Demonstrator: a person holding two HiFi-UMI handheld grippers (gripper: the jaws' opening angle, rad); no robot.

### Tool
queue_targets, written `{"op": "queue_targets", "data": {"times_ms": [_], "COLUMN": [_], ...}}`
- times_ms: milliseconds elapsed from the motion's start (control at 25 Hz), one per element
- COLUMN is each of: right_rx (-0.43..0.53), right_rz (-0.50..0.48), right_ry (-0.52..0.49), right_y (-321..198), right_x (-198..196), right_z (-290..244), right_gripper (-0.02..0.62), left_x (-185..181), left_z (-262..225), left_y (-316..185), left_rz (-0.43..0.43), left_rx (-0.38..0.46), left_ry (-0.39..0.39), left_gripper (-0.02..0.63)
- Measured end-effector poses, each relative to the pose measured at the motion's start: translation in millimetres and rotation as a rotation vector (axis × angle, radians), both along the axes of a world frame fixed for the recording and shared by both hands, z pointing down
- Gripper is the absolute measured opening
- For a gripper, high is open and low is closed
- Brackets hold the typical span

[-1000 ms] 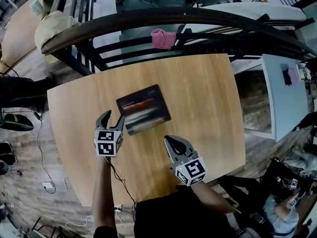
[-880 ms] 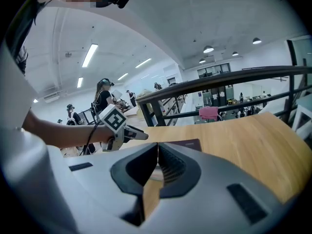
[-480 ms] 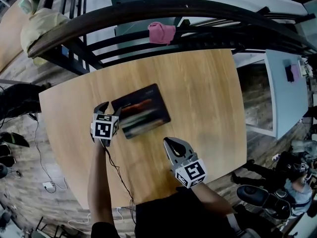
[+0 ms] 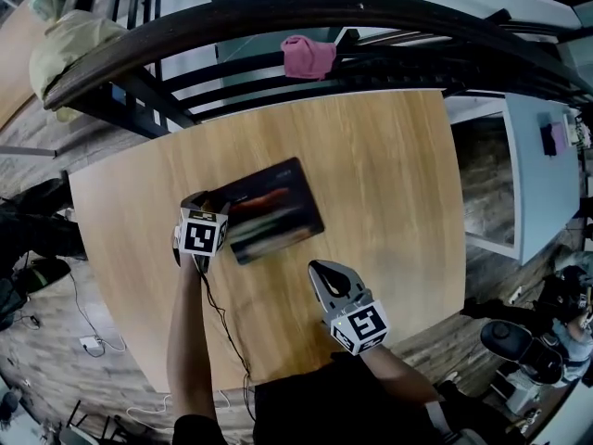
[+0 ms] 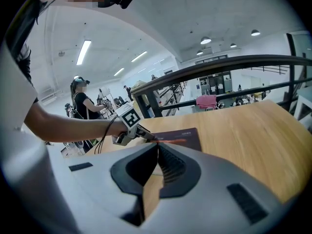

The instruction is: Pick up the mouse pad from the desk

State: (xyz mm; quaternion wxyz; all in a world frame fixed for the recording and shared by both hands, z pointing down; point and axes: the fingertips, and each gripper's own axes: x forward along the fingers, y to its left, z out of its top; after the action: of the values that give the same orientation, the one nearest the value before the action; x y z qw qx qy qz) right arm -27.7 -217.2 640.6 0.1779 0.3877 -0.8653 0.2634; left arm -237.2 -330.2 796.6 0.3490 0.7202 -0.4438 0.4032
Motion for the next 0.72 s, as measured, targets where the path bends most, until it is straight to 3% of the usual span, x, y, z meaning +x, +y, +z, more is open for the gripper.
{"op": "queue_targets", "data": {"times_ms": [640, 720], "right_rx": [-0.031, -0.026], "right_rz": [0.007, 0.005], "right_ry": [0.012, 0.013], "right_y": [-0.1, -1.5], "right_x": [-2.4, -3.1], "right_z": [15.5, 15.4], "right_gripper": [0.031, 0.031], "left_x": [5.4, 10.0], "left_z": [-0.9, -1.3], "left_y": [0.1, 2.0], "left_rz": [0.026, 0.021], "left_rx": [0.012, 0.015], "left_ry": [-0.032, -0.015], "left_gripper": [0.207, 0.145]}}
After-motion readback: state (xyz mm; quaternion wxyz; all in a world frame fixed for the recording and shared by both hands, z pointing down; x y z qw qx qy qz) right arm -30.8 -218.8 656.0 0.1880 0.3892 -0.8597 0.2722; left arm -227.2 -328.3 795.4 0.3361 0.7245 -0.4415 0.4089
